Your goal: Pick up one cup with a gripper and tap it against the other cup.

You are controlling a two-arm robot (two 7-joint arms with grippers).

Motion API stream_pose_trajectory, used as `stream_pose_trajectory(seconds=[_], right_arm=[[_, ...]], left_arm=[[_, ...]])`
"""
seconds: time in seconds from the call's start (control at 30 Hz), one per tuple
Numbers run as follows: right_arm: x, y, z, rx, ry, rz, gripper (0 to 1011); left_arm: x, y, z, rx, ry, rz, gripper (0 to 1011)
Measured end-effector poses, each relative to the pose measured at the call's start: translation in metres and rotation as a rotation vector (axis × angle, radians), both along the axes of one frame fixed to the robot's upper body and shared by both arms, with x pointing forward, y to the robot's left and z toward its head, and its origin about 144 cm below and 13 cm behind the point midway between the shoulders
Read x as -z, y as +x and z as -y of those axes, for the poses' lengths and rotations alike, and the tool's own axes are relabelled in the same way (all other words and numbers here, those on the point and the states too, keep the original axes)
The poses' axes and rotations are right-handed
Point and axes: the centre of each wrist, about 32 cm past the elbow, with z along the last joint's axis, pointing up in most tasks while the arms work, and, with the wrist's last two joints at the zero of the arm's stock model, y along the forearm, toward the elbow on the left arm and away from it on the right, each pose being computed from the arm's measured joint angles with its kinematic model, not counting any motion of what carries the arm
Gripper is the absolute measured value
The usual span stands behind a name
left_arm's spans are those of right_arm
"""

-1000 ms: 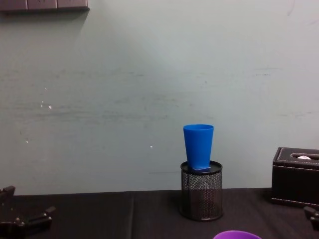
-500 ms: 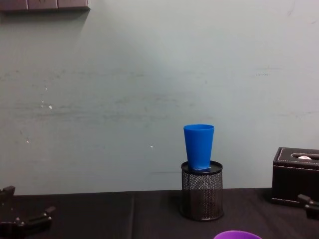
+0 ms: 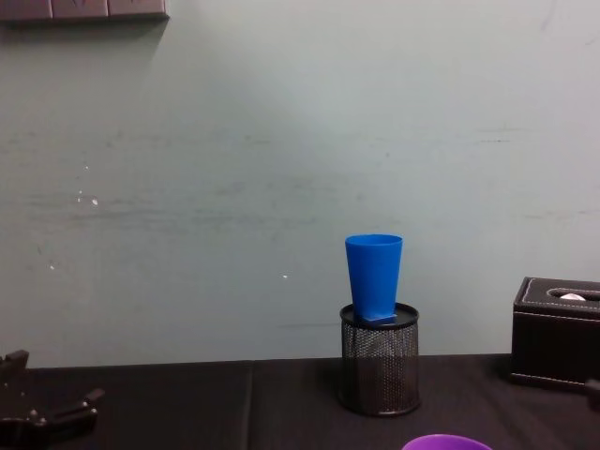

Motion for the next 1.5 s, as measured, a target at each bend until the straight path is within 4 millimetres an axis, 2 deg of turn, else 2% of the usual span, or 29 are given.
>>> stream_pose_trajectory(seconds=[0.27,0.53,0.9,1.5], right_arm=[[0.007,-0.018,0.012,-0.175,0.007,-0.054,1003],[0.022,-0.024,0.005,-0.296,0.047,-0.133,1003],[0.027,-0.018,-0.016,-0.348,0.057,-0.160,1003],[0.030,-0.006,-0.037,-0.374,0.052,-0.165,1003]], left_arm=[[0.000,0.000,0.000,0.000,0.000,0.000,1000],[0.000,0.000,0.000,0.000,0.000,0.000,1000],[0.000,0.000,0.000,0.000,0.000,0.000,1000],[0.000,0.000,0.000,0.000,0.000,0.000,1000]])
